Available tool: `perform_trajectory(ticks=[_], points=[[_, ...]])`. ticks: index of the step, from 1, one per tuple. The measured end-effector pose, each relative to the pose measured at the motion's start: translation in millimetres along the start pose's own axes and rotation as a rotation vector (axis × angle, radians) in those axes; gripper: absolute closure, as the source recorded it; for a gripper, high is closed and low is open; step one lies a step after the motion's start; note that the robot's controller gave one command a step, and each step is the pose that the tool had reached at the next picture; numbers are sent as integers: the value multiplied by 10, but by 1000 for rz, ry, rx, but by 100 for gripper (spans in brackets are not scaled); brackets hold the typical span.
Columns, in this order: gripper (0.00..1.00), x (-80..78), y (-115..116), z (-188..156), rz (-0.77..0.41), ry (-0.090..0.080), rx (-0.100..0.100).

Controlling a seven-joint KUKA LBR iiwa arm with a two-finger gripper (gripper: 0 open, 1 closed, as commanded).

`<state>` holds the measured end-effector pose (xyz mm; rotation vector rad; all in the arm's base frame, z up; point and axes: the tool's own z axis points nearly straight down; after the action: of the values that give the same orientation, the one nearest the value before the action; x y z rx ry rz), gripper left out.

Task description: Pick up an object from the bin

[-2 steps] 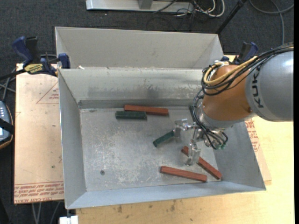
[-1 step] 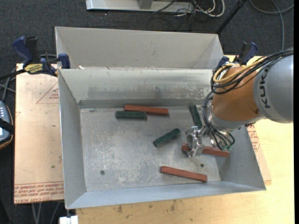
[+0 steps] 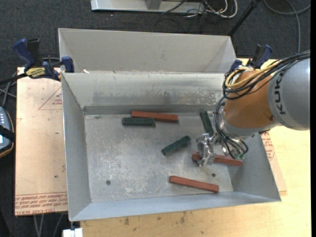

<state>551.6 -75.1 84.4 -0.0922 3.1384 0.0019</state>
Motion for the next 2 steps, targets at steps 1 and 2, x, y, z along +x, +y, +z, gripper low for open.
perform_trajectory(ticks=[1,2], points=[[100,175,-7,-420,15,9,-2],[100,6,-76,-1133,21,2,0]])
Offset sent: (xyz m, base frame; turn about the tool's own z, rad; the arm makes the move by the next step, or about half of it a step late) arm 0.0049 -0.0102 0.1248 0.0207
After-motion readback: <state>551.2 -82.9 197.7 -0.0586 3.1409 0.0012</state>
